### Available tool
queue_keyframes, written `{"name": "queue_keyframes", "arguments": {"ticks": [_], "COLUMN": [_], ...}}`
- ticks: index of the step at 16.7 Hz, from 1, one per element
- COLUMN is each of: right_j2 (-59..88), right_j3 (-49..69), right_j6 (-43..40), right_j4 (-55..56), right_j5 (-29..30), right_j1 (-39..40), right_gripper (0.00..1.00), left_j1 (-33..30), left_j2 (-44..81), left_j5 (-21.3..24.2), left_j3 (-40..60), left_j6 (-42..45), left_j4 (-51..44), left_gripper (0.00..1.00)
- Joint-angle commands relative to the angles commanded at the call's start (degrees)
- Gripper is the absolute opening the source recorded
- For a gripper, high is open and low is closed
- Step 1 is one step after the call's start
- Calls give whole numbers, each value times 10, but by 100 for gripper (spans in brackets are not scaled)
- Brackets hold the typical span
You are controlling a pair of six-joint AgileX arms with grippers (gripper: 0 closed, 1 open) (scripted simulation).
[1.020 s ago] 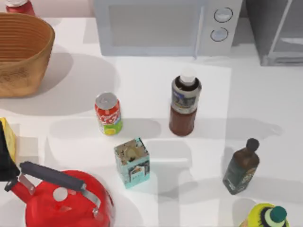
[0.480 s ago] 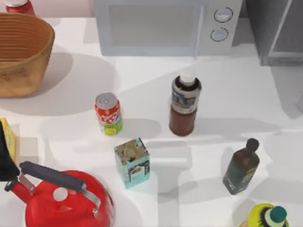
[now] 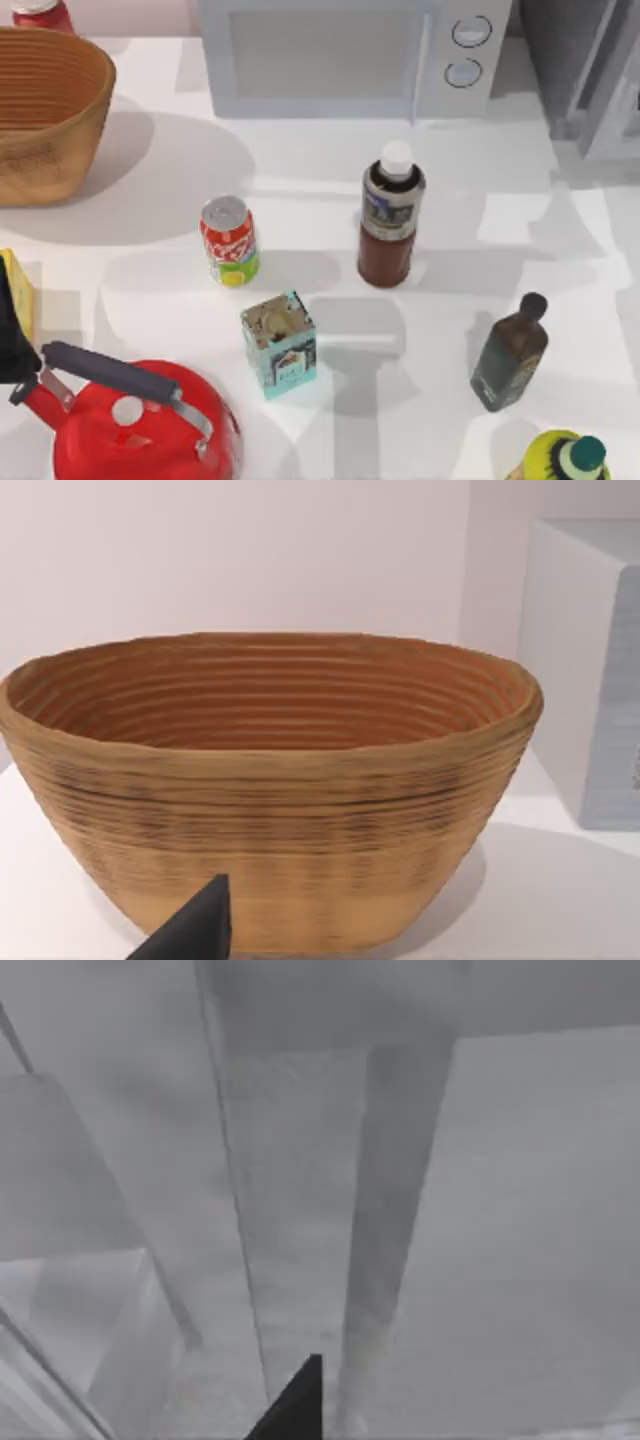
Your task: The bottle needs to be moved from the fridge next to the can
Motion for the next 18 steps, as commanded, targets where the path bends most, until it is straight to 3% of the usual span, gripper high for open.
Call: {"name": "queue_keyframes", "arguments": {"ticks": [7,14,18], "right_j2": [23,172,209], "right_j3": [20,214,257], "right_j6": [0,0,0], "right_j4": [-5,-43,-54], "right_j5": [4,7,8], "right_j1": [-8,-7,-7], "right_gripper": [100,100,100], "left_j1": [0,0,0], "left_j2": [0,0,0], "left_j5": [0,0,0], "left_j3": [0,0,0], "left_j6": [0,0,0], "left_j4": [0,0,0], "left_gripper": [100,100,100]}}
